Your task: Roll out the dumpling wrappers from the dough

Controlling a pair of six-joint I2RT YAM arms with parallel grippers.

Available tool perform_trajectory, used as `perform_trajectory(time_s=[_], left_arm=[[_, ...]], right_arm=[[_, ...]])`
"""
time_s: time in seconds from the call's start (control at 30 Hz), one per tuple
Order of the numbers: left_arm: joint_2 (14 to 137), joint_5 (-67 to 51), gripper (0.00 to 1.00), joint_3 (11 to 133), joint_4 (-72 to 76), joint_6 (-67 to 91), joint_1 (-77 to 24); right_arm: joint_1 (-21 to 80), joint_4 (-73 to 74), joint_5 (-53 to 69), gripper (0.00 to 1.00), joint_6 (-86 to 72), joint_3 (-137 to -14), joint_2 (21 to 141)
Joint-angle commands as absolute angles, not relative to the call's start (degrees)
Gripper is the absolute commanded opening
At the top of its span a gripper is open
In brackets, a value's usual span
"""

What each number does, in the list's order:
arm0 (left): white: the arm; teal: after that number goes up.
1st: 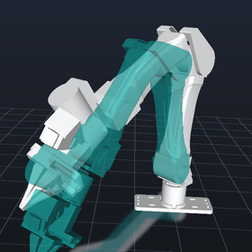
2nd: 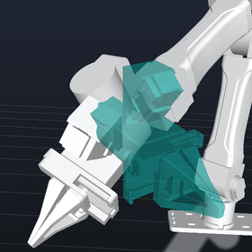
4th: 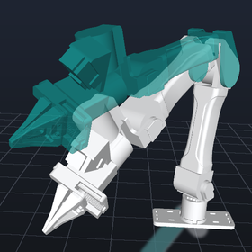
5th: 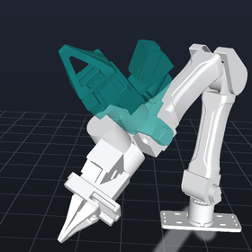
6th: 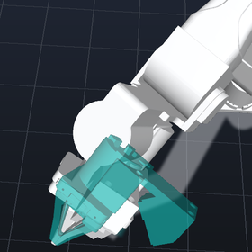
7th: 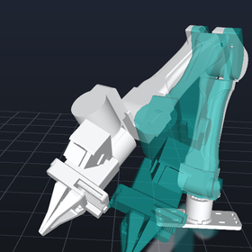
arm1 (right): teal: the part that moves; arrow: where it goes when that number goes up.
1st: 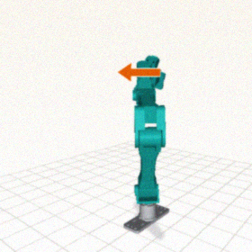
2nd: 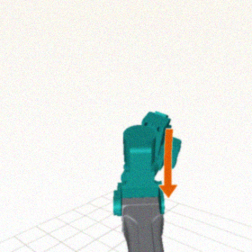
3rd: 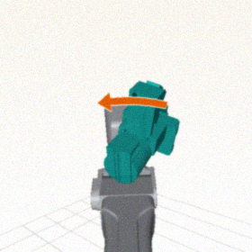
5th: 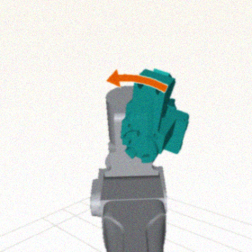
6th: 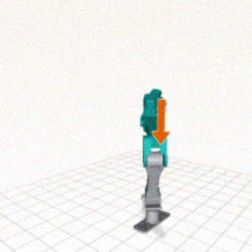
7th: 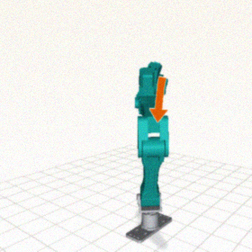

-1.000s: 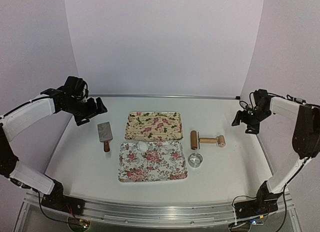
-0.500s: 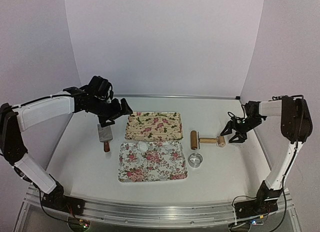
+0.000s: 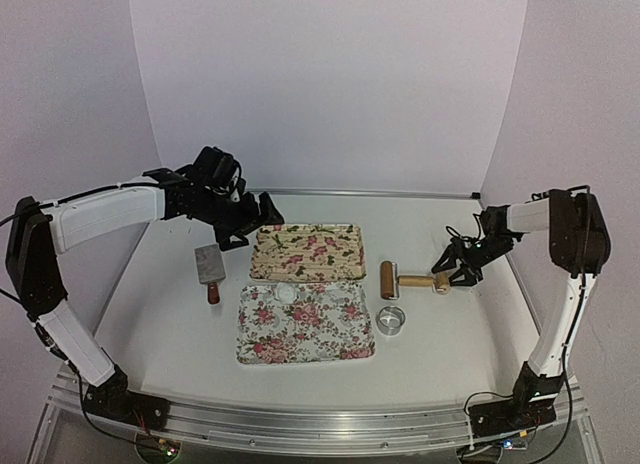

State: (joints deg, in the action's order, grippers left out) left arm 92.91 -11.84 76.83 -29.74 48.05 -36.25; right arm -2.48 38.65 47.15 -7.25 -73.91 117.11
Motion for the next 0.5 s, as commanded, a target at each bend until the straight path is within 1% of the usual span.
perform_trajectory(time_s=[0.0,0.1,0.17,0.27,0.33,0.4,0.47], left_arm=[[95.05,-14.80,0.98,80.31,-26.03,48.05,-36.78],[96.94,-16.65,0.98,82.14,-25.19,47.27,-37.34],[97.90,-17.77,0.98,83.05,-24.26,47.04,-38.05],[98.53,-19.46,0.98,83.09,-21.06,46.36,-39.44],[98.62,-19.93,0.98,82.39,-17.90,44.58,-41.05],[98.98,-20.30,0.98,81.44,-13.60,42.01,-42.52],[99.66,-21.20,0.99,80.76,-8.82,37.73,-44.22]], right_arm=[[-1.49,39.40,46.82,0.56,-6.70,-73.25,118.75],[-0.95,39.32,47.28,0.43,-7.75,-72.33,118.37],[-0.71,39.18,48.22,0.37,-8.43,-71.68,117.59],[-0.37,39.12,49.01,0.24,-10.19,-71.02,115.06],[-0.34,38.88,49.57,0.14,-11.62,-70.72,112.91],[-0.28,38.67,50.28,0.01,-13.39,-70.56,110.49],[0.02,38.69,52.18,0.00,-15.27,-70.82,108.32]])
